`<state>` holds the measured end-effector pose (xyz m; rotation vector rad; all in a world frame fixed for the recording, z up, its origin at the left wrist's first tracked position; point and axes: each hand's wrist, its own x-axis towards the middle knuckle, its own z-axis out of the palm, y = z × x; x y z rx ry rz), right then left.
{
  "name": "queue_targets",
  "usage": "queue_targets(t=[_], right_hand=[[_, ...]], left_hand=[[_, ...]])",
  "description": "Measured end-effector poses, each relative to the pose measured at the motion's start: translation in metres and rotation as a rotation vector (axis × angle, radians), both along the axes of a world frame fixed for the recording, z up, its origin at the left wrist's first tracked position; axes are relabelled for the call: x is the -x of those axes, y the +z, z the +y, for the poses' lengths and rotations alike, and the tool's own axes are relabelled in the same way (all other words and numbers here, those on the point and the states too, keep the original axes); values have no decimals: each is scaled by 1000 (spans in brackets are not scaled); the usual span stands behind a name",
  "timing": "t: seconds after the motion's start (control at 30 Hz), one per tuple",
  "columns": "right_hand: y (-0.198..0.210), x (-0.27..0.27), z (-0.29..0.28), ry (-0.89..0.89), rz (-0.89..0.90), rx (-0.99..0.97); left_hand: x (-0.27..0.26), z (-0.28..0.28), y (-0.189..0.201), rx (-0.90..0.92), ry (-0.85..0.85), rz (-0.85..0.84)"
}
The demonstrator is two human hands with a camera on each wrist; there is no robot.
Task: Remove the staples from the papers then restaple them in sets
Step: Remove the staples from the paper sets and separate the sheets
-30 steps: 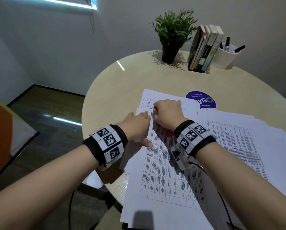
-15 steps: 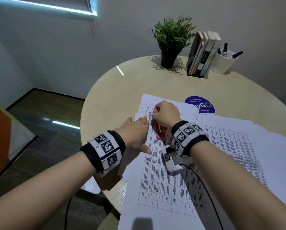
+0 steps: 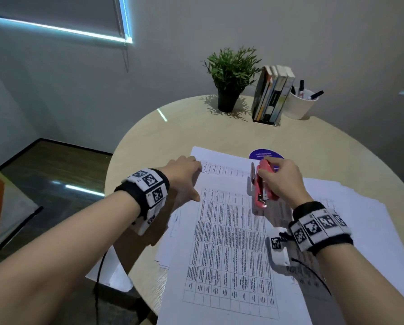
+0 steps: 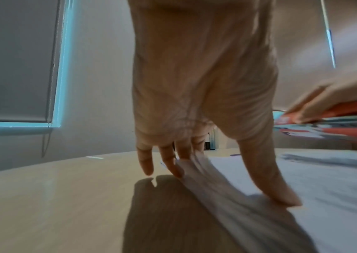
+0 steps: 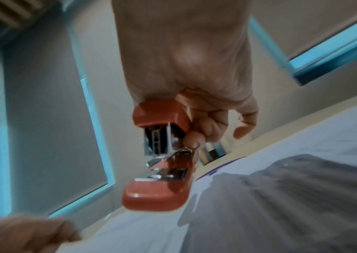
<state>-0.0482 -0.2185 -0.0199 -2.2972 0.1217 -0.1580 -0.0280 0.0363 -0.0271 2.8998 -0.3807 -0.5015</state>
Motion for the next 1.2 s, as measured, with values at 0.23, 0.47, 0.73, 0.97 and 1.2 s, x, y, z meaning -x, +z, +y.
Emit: queue_targets(t=[0.23,0.47,0.73,0.97,1.2], right_hand=[[-7,25,-73,-234,45,-230],[-10,36,-104,-371,9,-369],[1,44,-114,-370,-21,-429],[37,48,-137,-353,-170,-491],[55,53,-147,-322,-214,-501]], left_hand=[[-9,2,6,165,39,1],[-8,16,22,859,524,226],[-16,40,20,798,626,109],[-28,34,37,1025,659,168],[6,-106,27,857,431,247]])
